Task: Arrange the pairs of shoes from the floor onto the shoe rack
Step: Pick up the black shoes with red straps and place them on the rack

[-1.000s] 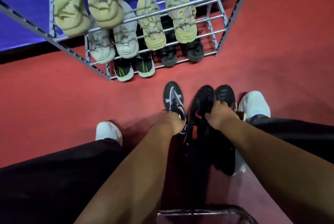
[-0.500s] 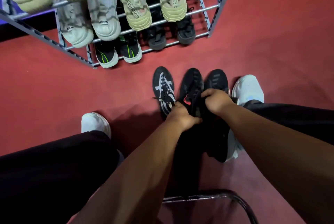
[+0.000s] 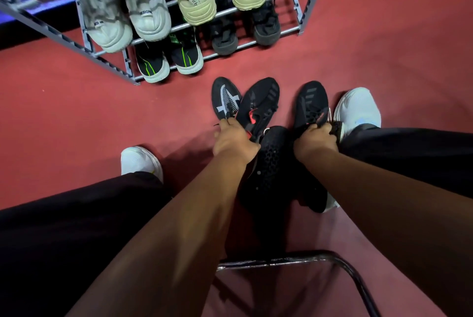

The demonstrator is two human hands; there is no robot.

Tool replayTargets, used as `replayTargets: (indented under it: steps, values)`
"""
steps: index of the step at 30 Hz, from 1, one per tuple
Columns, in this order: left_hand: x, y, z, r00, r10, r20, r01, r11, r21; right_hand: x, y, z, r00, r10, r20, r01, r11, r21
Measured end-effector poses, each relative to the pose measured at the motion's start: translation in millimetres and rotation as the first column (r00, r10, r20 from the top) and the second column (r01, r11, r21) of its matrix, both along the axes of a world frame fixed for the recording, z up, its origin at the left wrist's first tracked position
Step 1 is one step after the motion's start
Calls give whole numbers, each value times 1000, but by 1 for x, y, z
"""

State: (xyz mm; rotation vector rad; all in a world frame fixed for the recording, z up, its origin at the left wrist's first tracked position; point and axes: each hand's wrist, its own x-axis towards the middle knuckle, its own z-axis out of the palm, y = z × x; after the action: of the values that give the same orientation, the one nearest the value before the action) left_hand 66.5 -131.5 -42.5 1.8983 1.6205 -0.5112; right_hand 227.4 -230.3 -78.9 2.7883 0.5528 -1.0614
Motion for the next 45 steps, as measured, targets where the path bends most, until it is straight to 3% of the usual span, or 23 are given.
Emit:
replayTargets:
  steps: [3,7,24,29,35,41,45]
  values:
    - [-6,-4,-8,995,-84,-54,83,997,-5,-5,-3,-3,997,81,19,-81,997,-8]
    - [-8,-10,-17,997,-68,-38,68,998,7,-10,-1,3,982,147,120,-138,987,-85]
    - [-7,-1,-27,1000,-8,-18,8,1000,-17,-13,6,12,999,-43,17,43,999,20]
    - [-6,3,-14,992,109,55,-106,993,-54,-14,22,31,998,-54,-21,54,998,-13]
    - [-6,15,26,972,222,76,-200,953,-228,-22,27,63,992,-89,-87,100,985,137]
    - [-16,1,90,955,274,116,-240,939,-246,-12,22,127,993,42,-107,-27,990,135]
    - [-27,-6,145,948,287,135,-247,935,-254,-13,21,190,982,96,-162,-58,972,226]
